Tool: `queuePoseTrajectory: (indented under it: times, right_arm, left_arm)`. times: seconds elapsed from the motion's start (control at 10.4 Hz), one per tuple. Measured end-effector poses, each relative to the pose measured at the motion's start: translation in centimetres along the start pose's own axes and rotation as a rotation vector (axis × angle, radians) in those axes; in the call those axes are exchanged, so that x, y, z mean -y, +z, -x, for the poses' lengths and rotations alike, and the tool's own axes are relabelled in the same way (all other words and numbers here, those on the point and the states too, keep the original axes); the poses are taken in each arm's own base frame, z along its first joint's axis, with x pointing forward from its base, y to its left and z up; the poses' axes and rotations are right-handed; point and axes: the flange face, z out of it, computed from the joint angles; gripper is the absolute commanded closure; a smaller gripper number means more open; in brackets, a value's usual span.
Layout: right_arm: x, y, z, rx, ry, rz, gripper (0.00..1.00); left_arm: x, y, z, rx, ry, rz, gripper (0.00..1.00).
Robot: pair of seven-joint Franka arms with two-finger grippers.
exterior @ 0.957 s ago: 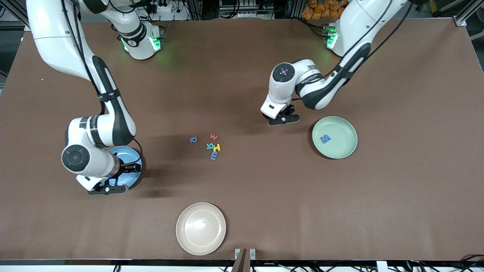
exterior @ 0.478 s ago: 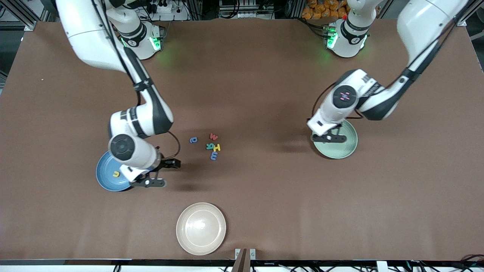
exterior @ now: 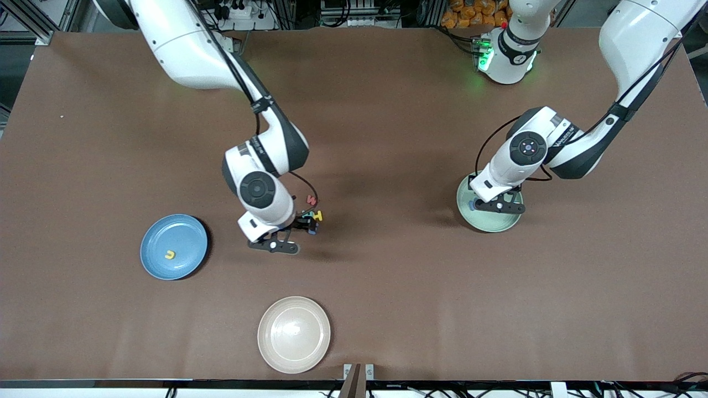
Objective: Sort upper and lower case letters into plates
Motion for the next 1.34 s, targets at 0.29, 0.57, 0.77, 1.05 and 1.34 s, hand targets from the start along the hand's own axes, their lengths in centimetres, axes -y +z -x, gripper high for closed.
queuePoseTrajectory:
  times: [0.29,0.57,0.77,1.05,1.34]
  right_arm:
    - [2.8,3.6,1.2,-0.014,0.022,-0.004,0.0]
    - [2.6,5.0,0.8,-0.017,0.049,0.0,0.0]
    - [2.7,5.4,0.7,-0.028,0.067,-0.012,0.0]
    - [2.8,5.7,0.4,-0.039,0.086,-0.041,0.0]
    - [2.8,5.9,0.5,-0.035,0.097,-0.038,0.15]
  left_arm:
    - [-6.0,-1.9,0.6,-0.039,-0.039,0.024,0.0]
    - [-13.5,-4.2,1.0,-0.085,-0.096,0.057,0.0]
    - [-14.5,-4.1,0.6,-0.085,-0.118,0.066,0.0]
    - [-14.1,-3.5,0.1,-0.072,-0.129,0.074,0.0]
    - [-14.3,-3.3,0.2,-0.068,-0.125,0.074,0.0]
